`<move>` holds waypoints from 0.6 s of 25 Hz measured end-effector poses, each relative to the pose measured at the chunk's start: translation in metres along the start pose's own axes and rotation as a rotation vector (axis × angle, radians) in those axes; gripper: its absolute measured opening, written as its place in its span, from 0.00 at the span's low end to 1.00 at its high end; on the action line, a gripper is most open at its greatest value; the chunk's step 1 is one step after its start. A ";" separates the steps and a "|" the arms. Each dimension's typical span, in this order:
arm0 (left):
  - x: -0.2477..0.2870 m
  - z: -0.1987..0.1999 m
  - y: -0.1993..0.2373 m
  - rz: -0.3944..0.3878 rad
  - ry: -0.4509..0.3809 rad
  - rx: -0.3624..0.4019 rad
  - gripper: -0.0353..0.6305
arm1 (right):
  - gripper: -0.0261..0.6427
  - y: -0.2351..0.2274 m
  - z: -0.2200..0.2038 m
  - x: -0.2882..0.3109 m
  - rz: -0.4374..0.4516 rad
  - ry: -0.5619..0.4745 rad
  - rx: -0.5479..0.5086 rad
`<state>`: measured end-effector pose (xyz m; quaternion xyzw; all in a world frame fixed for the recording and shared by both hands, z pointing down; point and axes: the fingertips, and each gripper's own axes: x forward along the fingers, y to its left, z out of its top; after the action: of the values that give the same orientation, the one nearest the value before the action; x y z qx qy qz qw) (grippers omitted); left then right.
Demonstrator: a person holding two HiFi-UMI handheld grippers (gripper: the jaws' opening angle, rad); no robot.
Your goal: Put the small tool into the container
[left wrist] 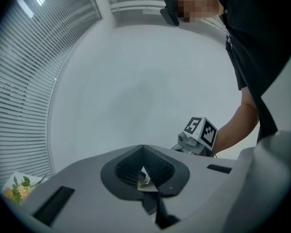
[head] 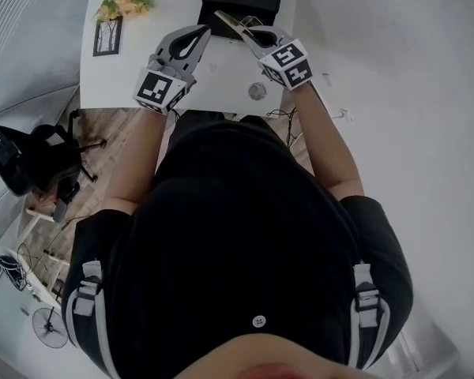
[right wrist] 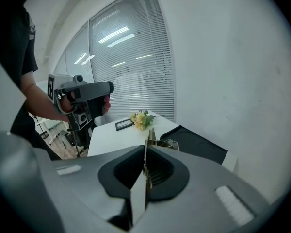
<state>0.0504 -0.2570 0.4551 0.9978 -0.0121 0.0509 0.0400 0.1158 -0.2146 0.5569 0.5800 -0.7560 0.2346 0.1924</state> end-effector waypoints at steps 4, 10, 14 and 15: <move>0.005 -0.011 0.016 -0.025 0.012 -0.044 0.06 | 0.07 -0.007 -0.013 0.021 -0.005 0.063 0.025; 0.012 -0.023 0.041 -0.031 0.035 -0.070 0.06 | 0.07 -0.024 -0.026 0.052 -0.013 0.145 0.023; 0.017 -0.033 0.048 -0.050 0.044 -0.090 0.06 | 0.07 -0.033 -0.039 0.073 -0.020 0.197 0.019; 0.018 -0.035 0.049 -0.054 0.046 -0.094 0.06 | 0.07 -0.035 -0.041 0.079 -0.018 0.206 0.022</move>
<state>0.0637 -0.3036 0.4953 0.9934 0.0135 0.0722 0.0885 0.1305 -0.2602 0.6393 0.5617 -0.7243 0.2995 0.2648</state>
